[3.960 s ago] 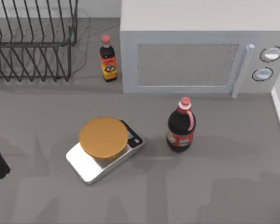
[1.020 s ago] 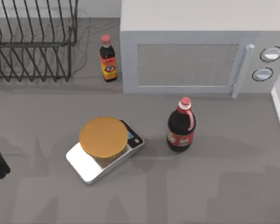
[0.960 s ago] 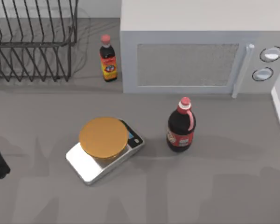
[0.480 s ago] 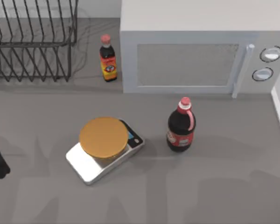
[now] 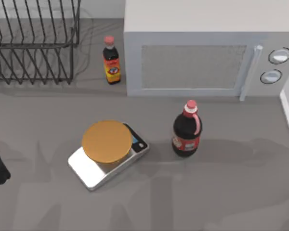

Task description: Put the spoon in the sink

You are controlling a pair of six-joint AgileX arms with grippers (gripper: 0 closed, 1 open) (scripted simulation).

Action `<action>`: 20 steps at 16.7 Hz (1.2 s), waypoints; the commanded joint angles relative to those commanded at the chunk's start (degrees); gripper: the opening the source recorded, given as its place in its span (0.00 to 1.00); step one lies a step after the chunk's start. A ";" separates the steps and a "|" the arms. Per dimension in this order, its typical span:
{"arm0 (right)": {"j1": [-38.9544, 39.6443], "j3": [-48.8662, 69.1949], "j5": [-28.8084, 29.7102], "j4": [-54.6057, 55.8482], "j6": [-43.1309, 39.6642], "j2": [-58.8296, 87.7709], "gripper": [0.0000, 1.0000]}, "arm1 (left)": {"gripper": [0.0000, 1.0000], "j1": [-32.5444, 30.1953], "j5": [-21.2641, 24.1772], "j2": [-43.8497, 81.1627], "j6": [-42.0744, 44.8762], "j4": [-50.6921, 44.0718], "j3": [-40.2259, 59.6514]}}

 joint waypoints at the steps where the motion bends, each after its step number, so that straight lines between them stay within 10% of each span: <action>1: 0.20 5.33 0.02 -1.81 0.24 3.95 0.00 | 1.00 0.00 0.00 0.00 0.00 0.00 0.00; 12: 2.84 72.40 0.19 -22.04 3.04 49.96 0.00 | 1.00 0.00 0.00 0.00 0.00 0.00 0.00; 20: 4.07 91.49 0.38 -25.51 3.73 62.09 0.00 | 1.00 0.00 0.00 0.00 0.00 0.00 0.00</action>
